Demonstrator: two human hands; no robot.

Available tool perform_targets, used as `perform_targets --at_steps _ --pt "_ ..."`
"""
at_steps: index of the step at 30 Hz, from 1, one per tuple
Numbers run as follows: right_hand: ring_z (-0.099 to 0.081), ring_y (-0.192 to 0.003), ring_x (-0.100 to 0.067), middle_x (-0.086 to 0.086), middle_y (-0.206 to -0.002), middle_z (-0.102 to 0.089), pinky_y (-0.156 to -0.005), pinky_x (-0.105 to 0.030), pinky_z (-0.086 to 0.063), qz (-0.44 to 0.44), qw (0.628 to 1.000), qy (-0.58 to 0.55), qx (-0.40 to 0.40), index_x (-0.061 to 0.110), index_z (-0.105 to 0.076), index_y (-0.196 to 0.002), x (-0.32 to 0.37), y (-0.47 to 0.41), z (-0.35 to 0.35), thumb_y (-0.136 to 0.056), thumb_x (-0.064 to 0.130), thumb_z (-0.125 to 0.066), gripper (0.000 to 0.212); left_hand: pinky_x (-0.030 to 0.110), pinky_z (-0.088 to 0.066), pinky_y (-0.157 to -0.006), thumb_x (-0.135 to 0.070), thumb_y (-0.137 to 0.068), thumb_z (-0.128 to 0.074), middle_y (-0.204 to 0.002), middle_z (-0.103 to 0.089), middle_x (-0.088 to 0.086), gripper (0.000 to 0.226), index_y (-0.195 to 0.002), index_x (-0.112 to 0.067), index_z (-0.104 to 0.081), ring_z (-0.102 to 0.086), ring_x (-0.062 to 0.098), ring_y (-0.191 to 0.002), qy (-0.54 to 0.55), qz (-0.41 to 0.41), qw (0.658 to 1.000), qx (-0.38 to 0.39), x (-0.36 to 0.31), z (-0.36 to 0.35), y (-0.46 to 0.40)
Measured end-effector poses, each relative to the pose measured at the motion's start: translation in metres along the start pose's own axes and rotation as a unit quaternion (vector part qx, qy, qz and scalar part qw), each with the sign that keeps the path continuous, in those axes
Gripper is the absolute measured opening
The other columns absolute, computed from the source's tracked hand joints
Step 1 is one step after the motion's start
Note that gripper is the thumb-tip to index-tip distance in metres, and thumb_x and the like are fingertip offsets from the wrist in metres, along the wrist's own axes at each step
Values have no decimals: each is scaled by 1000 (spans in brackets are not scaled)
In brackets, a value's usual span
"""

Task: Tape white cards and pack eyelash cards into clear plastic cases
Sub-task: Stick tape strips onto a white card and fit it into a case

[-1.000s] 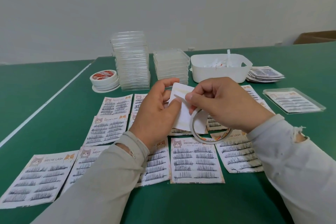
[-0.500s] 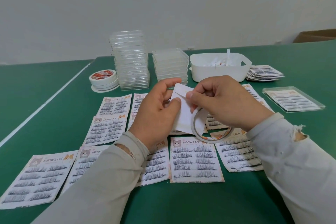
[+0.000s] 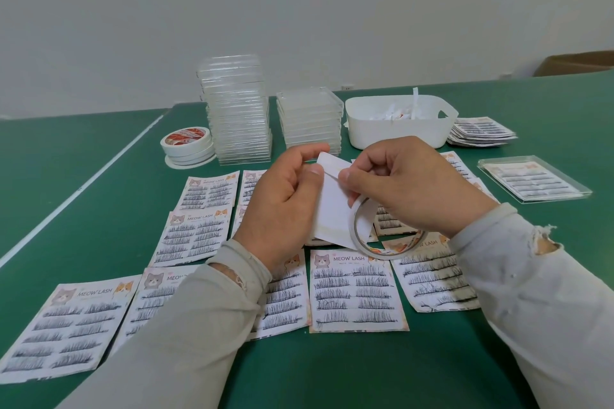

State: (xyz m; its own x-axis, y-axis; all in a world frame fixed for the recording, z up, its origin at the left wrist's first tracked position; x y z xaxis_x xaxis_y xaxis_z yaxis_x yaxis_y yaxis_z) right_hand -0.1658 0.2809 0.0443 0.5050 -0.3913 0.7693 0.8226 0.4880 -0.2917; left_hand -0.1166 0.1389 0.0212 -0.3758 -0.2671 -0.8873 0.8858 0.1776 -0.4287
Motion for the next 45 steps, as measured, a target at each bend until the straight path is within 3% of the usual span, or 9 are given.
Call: perform_targets --at_steps 10,14,19,26,31,36,40,43,45 --pt "-42 -37 -3 15 -41 -53 -42 -9 -31 -16 1000 14 -19 17 -73 -63 -2 0 3 -87 27 -75 26 20 -46 -55 -10 -104 -51 -80 -61 19 25 -112 -27 -67 -54 5 -64 -6 -6 1000 -4 0 0 -1" --pt "-41 -36 -4 14 -39 -50 -41 -10 -31 -27 999 23 -23 14 -73 -64 -2 1 4 -87 27 -75 26 22 -45 -57 -10 -103 -51 -69 -56 13 27 -111 -30 -67 -50 7 -63 -8 -18 1000 3 -2 -1 -1" --pt "-41 -34 -4 14 -38 -50 -39 -8 -28 -42 999 22 -26 11 -73 -64 -4 2 6 -87 25 -74 26 25 -43 -58 -20 -97 -50 -84 -58 29 24 -110 -33 -67 -48 14 -66 -16 -32 999 11 -6 -5 1" --pt "-41 -34 -3 14 -38 -50 -38 -10 -29 -37 999 24 -17 12 -74 -65 -3 2 1 -86 26 -75 25 14 -45 -64 -24 -96 -51 -79 -64 -17 19 -106 -29 -66 -55 -2 -71 -16 -44 999 -1 -6 -4 2" --pt "-43 -37 -3 15 -41 -51 -40 -12 -31 -24 999 34 -18 16 -73 -65 0 2 -1 -86 34 -75 27 13 -43 -57 -11 -101 -57 -67 -63 -21 15 -104 -25 -62 -55 -4 -60 -28 -55 998 5 -8 -6 1" --pt "-43 -39 -3 13 -44 -54 -43 -12 -33 -11 999 11 -39 16 -70 -65 2 1 2 -85 31 -76 26 18 -46 -69 -32 -100 -48 -85 -65 -22 17 -108 -33 -63 -59 -1 -77 -61 -65 995 -35 -13 3 2" --pt "-45 -43 -2 11 -49 -57 -47 -13 -36 12 998 23 -61 17 -69 -67 4 1 5 -85 33 -75 25 31 -56 -69 -39 -96 -63 -88 -76 3 24 -106 -20 -72 -68 12 -78 108 73 991 19 11 -9 2" --pt "-47 -45 -2 13 -51 -59 -48 -14 -36 16 996 59 -58 21 -69 -67 5 1 2 -85 36 -75 24 35 -47 -68 -29 -103 -58 -87 -67 31 34 -90 0 -71 -57 20 -71 24 51 998 23 13 -8 1" --pt "-47 -43 -1 8 -56 -65 -44 -13 -37 13 997 41 -62 20 -73 -69 6 1 4 -85 38 -76 24 30 -42 -60 -27 -104 -55 -74 -63 25 38 -84 1 -69 -52 15 -64 -28 12 1000 5 5 -3 -1"
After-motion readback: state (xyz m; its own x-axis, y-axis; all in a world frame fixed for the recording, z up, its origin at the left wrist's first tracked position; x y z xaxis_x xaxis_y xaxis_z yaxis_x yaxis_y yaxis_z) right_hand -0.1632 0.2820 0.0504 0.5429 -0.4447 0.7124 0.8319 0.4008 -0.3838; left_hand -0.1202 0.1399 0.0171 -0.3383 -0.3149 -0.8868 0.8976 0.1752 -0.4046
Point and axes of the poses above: each hand's wrist, its own y-axis away from the middle knuckle, its own z-axis out of the back of the hand, x = y × z, the point moved 10 cm from there along -y, towards the middle knuckle
